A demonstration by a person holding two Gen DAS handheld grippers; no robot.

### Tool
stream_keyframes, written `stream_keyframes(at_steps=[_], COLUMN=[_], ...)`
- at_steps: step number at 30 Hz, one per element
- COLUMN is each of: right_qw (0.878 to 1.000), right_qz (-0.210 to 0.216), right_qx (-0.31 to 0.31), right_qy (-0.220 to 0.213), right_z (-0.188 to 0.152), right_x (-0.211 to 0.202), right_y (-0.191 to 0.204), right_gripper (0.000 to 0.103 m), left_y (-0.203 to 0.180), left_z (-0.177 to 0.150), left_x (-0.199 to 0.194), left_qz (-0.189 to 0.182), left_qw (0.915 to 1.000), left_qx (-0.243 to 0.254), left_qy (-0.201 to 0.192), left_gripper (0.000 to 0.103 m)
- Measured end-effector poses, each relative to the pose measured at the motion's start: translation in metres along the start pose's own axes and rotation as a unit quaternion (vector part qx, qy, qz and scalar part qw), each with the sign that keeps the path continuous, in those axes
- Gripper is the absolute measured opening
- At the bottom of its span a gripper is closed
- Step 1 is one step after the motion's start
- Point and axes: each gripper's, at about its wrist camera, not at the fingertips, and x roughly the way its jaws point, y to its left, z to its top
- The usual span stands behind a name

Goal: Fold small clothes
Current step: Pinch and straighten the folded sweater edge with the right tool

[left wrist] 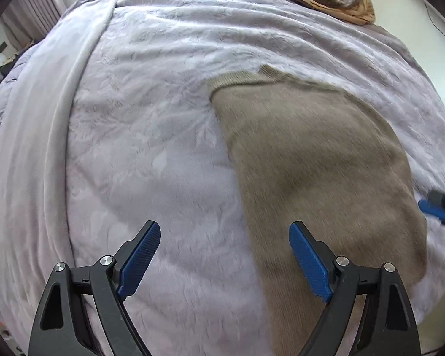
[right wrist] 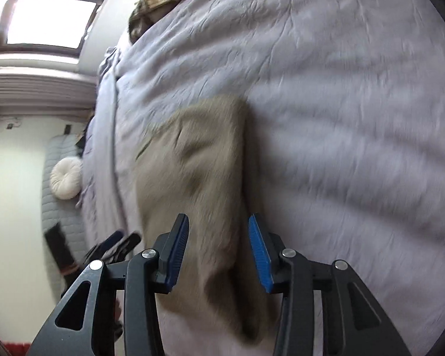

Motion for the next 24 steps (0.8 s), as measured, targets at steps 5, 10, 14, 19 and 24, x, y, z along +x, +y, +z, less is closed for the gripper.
stream_keyframes(at_steps=[5, 10, 14, 19, 24], right_qw=[0.997, 0.996, 0.995, 0.992, 0.992], right_qz=[-0.025, -0.084, -0.061, -0.122, -0.125], right_qx=[-0.06, -0.007, 0.082, 0.042, -0.025], right_qy=[0.048, 0.019, 0.019, 0.015, -0.019], right_z=[-0.033, -0.041, -0.063, -0.075, -0.079], right_x=[0.022, 0.027, 0.032, 0.012, -0.015], right_y=[0.022, -0.004, -0.046, -0.027, 0.012], right_gripper=[0.02, 0.007, 0.01, 0.018, 0.018], left_y=[-0.017, -0.019, -0.018, -0.014, -0.02], left_z=[-0.013, -0.033, -0.052, -0.06, -0.068], left_x=[0.002, 0.016, 0.02, 0.003, -0.005], left_qz=[-0.004, 0.0, 0.004, 0.006, 0.003], left_qw=[0.9996, 0.9992, 0.9986, 0.9986, 0.9982], left_qx=[0.026, 0.036, 0.04, 0.027, 0.032], left_qy=[0.012, 0.019, 0.036, 0.044, 0.05], left_gripper=[0.089, 0.098, 0.099, 0.099, 0.099])
